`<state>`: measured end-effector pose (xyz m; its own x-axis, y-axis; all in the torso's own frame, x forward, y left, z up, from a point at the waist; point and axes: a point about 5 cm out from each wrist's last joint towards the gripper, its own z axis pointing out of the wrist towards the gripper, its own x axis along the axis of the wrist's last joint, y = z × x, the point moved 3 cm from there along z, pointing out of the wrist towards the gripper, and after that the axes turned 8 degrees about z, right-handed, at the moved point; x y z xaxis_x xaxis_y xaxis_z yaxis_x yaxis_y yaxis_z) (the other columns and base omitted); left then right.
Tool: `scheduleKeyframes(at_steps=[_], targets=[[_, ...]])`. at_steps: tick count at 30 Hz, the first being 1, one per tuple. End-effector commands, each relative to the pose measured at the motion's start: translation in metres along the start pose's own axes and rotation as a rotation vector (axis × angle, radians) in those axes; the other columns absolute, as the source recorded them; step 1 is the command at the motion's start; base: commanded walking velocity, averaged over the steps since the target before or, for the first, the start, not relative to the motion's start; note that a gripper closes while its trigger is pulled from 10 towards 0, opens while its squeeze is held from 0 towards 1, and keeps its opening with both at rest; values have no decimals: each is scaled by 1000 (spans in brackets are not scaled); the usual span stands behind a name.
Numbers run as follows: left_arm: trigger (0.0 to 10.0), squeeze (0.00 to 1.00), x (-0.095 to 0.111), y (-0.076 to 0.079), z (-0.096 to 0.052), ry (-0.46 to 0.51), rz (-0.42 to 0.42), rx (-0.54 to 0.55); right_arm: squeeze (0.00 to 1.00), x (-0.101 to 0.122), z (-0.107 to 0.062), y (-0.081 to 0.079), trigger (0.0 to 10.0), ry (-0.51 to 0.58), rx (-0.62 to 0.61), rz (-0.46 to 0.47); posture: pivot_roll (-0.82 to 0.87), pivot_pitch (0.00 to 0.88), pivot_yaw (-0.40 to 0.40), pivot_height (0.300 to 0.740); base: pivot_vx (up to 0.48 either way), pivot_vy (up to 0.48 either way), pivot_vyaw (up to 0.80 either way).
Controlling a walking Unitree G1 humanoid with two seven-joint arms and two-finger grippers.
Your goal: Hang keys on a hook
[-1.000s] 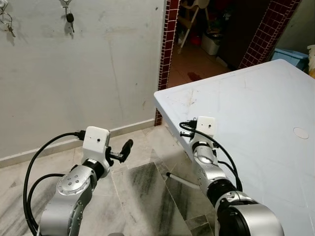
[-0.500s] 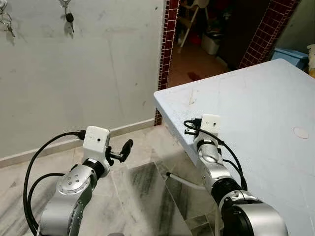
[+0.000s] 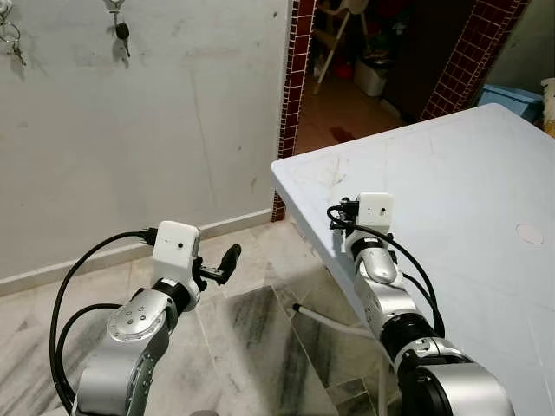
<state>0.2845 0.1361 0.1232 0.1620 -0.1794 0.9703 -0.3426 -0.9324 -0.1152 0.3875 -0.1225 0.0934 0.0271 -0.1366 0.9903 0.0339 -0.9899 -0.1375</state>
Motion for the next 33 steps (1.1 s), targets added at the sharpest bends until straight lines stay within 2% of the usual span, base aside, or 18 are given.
scheduleKeyframes(at_steps=[1,11,17,32,33], targets=[[10000,0,-2,0,1,-4,-4,0,1000,5,1,3,10000,20,15,7,300,49,-69,740,0,0,0],[10000,0,0,2,2,5,-12,-15,1000,0,0,9,10000,-39,128,-26,300,49,-69,740,0,0,0],[10000,0,0,4,1,5,-15,-24,1000,-3,-1,15,10000,-62,141,-46,298,53,-68,740,0,0,0],[10000,0,1,4,0,8,-21,-29,1000,-19,-8,14,10000,-131,202,-87,301,58,-70,740,0,0,0],[10000,0,1,4,0,8,-21,-29,549,-20,-8,15,10000,-133,201,-87,301,60,-69,740,0,0,0]])
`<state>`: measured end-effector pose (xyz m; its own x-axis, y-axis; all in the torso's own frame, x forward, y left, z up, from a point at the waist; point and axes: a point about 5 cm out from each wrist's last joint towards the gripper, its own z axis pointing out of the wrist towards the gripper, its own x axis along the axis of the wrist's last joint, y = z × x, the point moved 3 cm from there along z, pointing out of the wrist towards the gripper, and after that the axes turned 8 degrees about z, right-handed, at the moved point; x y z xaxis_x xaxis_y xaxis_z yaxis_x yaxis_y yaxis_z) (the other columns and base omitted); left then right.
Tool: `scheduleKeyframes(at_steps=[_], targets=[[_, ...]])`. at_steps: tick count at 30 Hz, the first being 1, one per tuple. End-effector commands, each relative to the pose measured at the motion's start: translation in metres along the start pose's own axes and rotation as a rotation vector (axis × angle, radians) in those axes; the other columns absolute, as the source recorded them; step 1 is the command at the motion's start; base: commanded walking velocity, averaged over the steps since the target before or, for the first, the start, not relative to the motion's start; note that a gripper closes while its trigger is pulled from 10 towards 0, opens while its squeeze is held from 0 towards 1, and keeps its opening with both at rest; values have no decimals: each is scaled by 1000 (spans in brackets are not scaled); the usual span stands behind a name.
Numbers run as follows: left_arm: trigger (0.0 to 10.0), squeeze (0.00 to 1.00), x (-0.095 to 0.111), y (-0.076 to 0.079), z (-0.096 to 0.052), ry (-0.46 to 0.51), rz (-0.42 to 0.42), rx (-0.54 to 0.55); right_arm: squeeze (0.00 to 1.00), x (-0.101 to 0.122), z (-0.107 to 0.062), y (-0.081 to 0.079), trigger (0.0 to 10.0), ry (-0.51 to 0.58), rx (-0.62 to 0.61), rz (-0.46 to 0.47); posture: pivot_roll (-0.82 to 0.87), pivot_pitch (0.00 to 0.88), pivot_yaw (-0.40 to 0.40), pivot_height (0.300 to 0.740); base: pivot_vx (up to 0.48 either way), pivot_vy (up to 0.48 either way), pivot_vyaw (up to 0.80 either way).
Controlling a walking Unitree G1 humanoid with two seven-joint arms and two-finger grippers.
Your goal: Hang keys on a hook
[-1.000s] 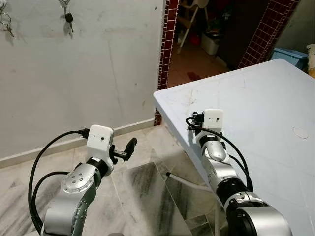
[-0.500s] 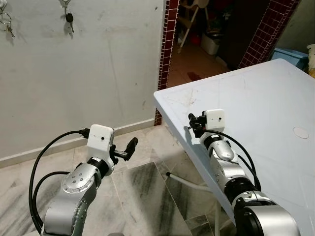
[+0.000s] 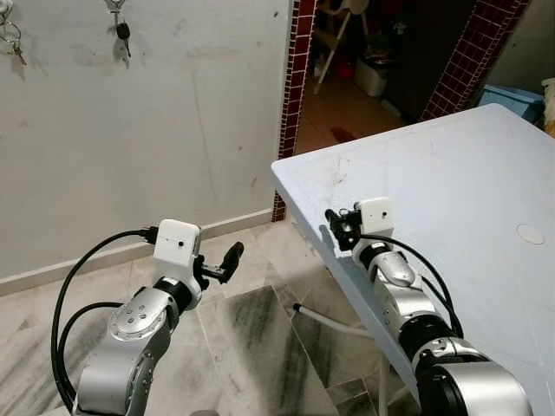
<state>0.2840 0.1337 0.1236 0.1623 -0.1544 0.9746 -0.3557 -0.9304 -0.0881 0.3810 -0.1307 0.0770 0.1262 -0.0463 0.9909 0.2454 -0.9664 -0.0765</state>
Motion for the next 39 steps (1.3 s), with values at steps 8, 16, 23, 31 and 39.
scheduleKeyframes(at_steps=[8,16,23,31,39], targets=[[10000,0,3,14,-3,10,-15,-114,0,-12,-5,9,10000,-59,-39,-6,308,66,-70,740,0,0,0],[10000,0,1,35,-7,-7,15,-248,0,-12,-4,9,10000,-64,-51,2,306,71,-67,740,0,0,0],[10000,0,-1,36,-9,-19,20,-273,0,-12,-3,7,10000,-58,-54,20,311,75,-62,740,0,0,0],[10000,0,-1,33,-17,-36,34,-281,0,-6,2,0,10000,-42,-43,55,343,97,-47,740,0,0,0],[10000,0,-3,28,-25,-54,45,-275,0,-1,5,-5,3608,-26,-32,62,364,105,-47,740,0,0,0]])
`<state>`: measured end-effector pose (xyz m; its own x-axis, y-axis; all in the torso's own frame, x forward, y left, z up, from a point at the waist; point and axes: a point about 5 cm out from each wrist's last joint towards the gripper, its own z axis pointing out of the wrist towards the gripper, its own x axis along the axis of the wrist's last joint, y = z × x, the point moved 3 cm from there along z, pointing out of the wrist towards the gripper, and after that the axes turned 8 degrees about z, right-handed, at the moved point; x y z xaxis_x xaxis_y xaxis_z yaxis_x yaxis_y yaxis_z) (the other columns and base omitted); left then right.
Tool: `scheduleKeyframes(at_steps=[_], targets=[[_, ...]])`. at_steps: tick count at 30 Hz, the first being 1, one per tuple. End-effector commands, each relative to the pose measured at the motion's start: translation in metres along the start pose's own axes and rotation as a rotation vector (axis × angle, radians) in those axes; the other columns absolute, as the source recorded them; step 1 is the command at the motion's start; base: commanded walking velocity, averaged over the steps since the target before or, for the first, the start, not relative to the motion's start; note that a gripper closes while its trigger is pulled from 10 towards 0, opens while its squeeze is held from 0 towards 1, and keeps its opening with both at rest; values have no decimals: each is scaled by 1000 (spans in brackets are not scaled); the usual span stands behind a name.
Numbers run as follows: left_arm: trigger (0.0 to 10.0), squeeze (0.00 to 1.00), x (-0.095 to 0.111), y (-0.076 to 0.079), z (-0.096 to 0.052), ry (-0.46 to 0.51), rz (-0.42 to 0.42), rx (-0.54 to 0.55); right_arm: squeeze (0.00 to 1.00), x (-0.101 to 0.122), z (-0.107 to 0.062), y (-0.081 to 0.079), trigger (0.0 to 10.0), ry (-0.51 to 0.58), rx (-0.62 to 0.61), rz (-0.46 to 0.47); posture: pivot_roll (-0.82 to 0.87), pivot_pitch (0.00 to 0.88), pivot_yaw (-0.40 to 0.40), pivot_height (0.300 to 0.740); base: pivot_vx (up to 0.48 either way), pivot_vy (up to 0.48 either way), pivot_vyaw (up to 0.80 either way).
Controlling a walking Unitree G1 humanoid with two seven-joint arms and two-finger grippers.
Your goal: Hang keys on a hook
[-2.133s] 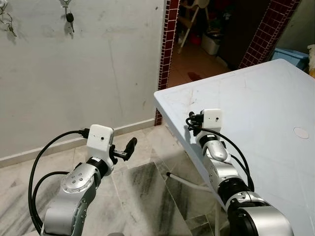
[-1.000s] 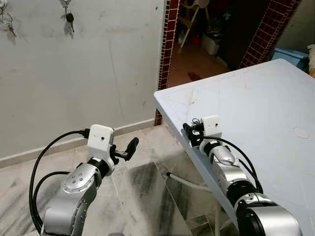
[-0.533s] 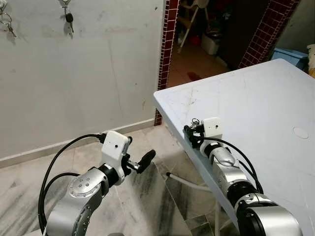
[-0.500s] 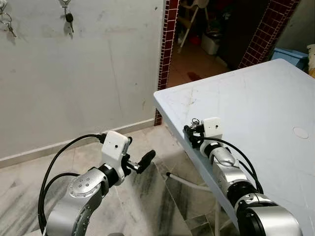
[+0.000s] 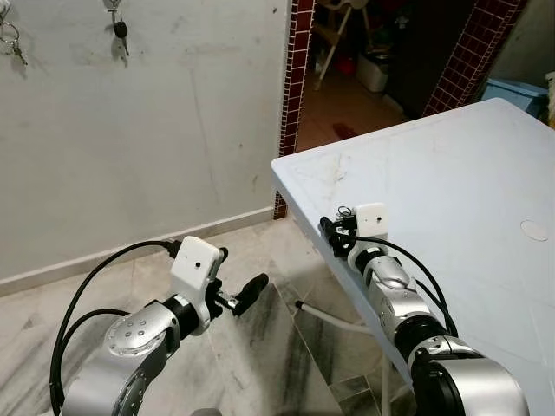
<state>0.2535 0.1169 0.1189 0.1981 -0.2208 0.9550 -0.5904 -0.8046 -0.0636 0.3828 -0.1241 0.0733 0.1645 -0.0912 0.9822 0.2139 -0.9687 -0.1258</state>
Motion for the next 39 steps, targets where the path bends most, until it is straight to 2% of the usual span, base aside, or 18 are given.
scheduleKeyframes(at_steps=[1,4,5,22,39], targets=[[10000,0,4,2,-4,11,4,-10,0,3,2,0,1333,2,-7,9,367,106,-48,740,0,0,0],[10000,0,4,3,-5,8,5,-11,0,2,2,0,1098,1,-10,9,371,108,-48,740,0,0,0],[10000,0,3,3,-6,6,6,-11,0,2,2,0,0,2,-12,9,374,110,-48,740,0,0,0],[10000,0,1,4,-13,-15,1,2,0,-7,-2,3,0,-11,-75,2,384,126,-52,740,0,0,0],[10000,0,0,2,-17,-24,2,6,0,-9,-5,11,0,1,-158,47,385,126,-43,740,0,0,0]])
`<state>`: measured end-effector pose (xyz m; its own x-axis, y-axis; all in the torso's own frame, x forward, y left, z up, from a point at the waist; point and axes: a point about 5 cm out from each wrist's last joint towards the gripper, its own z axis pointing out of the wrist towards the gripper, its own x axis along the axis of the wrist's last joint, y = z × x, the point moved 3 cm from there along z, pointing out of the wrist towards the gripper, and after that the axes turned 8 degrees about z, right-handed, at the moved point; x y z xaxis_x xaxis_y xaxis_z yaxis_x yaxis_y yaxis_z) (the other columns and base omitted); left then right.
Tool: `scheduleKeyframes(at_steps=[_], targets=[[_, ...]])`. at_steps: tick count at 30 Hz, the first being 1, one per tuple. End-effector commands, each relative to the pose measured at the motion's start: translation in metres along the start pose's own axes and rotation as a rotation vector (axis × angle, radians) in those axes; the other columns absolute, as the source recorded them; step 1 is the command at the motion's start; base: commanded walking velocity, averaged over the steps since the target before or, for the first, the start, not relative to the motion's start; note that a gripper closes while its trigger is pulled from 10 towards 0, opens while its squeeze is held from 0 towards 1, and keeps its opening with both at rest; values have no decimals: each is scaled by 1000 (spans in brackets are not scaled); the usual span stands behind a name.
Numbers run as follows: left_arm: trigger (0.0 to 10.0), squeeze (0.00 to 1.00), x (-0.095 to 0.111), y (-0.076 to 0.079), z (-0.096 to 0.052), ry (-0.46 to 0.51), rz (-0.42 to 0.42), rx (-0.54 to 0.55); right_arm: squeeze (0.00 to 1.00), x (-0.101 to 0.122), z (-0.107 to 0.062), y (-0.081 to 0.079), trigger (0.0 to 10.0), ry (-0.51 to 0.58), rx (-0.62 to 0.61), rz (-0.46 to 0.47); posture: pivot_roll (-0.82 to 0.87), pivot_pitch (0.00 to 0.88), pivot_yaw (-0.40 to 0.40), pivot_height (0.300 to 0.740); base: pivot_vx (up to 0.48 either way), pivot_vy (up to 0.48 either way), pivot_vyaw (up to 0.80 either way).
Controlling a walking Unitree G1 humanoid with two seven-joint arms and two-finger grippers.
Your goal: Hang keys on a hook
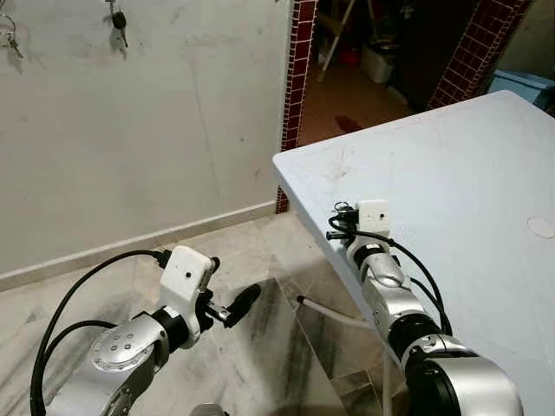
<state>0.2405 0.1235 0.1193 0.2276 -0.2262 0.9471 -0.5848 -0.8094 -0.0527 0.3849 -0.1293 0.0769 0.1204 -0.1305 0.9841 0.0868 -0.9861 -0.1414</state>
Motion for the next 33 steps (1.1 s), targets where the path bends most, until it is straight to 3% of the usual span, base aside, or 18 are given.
scheduleKeyframes(at_steps=[1,17,28,30,31,32,33], targets=[[10000,0,3,0,-3,4,15,2,0,-12,-5,7,0,-48,-36,13,387,125,-41,740,0,0,0],[10000,0,8,-3,10,35,14,14,0,12,-1,28,0,56,-109,112,352,92,-56,740,0,0,0],[10000,0,13,1,28,80,-8,6,0,35,-5,47,0,168,-108,93,280,59,-80,740,0,0,0],[10000,0,14,2,32,92,-15,5,0,35,-7,47,549,172,-86,57,266,54,-84,740,0,0,0],[10000,0,15,3,33,95,-18,4,706,35,-7,46,3882,170,-75,47,258,53,-86,740,0,0,0],[10000,0,15,3,34,99,-20,3,992,34,-8,45,4471,167,-60,31,258,53,-86,740,0,0,0],[10000,0,16,5,36,106,-23,-2,1000,33,-8,41,10000,164,-32,14,251,51,-89,740,0,0,0]])
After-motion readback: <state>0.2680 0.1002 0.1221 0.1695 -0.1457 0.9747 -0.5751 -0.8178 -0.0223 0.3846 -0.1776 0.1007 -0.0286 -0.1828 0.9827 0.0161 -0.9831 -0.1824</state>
